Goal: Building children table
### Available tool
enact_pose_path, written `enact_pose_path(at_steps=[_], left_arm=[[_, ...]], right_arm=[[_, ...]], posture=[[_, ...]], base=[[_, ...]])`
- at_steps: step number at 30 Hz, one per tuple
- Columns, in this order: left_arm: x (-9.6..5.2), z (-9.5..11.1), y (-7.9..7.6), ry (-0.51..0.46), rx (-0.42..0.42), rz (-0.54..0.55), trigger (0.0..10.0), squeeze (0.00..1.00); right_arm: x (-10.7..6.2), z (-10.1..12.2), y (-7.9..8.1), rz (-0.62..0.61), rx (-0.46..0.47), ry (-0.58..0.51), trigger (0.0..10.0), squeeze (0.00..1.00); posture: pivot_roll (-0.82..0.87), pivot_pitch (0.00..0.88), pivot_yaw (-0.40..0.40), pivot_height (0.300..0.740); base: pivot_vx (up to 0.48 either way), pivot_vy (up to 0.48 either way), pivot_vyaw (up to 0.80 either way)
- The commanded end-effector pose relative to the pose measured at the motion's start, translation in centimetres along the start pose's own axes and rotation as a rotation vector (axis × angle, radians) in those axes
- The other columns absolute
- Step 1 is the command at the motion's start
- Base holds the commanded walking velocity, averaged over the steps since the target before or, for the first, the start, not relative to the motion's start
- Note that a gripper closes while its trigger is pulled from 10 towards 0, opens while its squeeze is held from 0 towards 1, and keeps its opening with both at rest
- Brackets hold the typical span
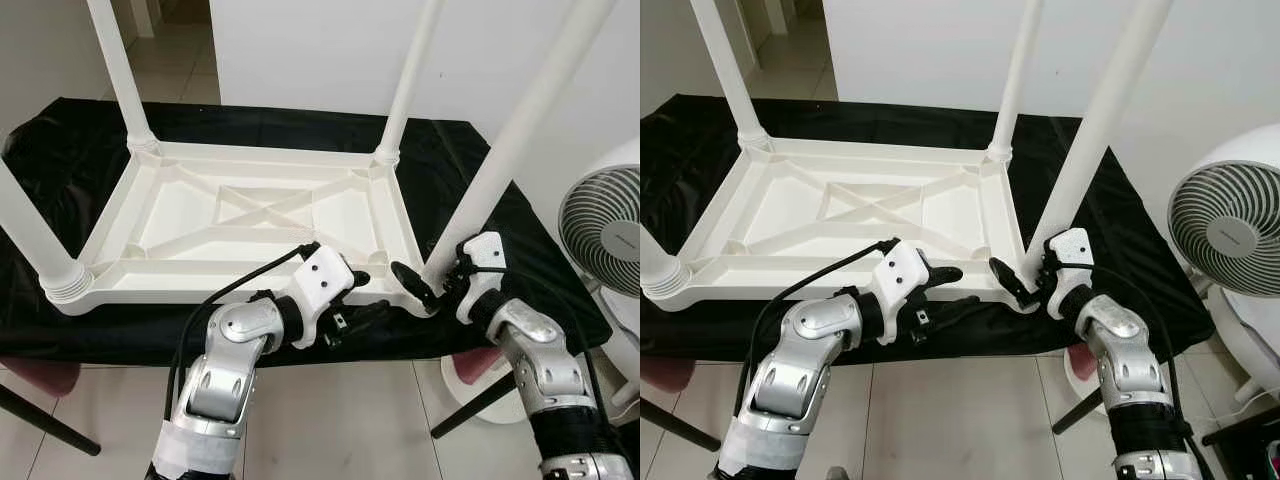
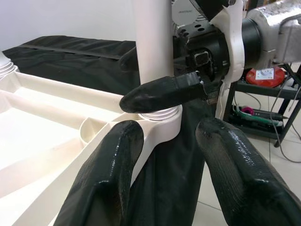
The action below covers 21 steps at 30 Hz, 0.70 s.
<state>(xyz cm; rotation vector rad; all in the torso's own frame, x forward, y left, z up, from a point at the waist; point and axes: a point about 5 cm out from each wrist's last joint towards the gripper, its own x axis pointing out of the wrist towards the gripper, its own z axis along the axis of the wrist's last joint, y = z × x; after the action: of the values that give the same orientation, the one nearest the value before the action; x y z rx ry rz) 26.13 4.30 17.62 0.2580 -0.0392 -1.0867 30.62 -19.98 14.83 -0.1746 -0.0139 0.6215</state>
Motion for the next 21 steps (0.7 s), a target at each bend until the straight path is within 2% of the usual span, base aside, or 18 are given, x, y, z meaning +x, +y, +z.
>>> enact_pose_path(at_steps=[1,4,5,13,21], left_arm=[[0.2,-0.1,0.5,-0.002,-0.012,0.183,10.0,0.00],[0.2,-0.2,0.5,0.002,-0.010,0.183,10.0,0.00],[0.1,-0.2,0.5,0.003,-0.009,0.181,10.0,0.00],[0.1,-0.3,0.5,0.010,-0.010,0.182,10.0,0.00],[0.1,-0.4,0.2,0.014,-0.012,0.174,10.0,0.00]], right_arm=[[0.3,0.2,-0.1,0.034,-0.008,-0.004,10.0,0.00],[-0.2,-0.1,-0.5,0.061,-0.014,0.016,10.0,0.00],[-0.6,-0.5,-0.6,0.085,-0.007,0.029,0.0,0.00],[-1.1,-1.4,-0.4,0.106,0.013,0.060,0.0,0.00],[-1.1,-1.6,-0.3,-0.002,0.056,0.012,0.0,0.00]], posture=[[0.09,0.031,-0.040,0.740],[0.09,0.034,-0.039,0.740],[0.09,0.037,-0.040,0.740],[0.09,0.039,-0.038,0.740],[0.09,0.045,-0.038,0.740]], base=[[0.000,0.000,0.00],[0.000,0.000,0.00],[0.000,0.000,0.00],[0.000,0.000,0.00],[0.000,0.000,0.00]])
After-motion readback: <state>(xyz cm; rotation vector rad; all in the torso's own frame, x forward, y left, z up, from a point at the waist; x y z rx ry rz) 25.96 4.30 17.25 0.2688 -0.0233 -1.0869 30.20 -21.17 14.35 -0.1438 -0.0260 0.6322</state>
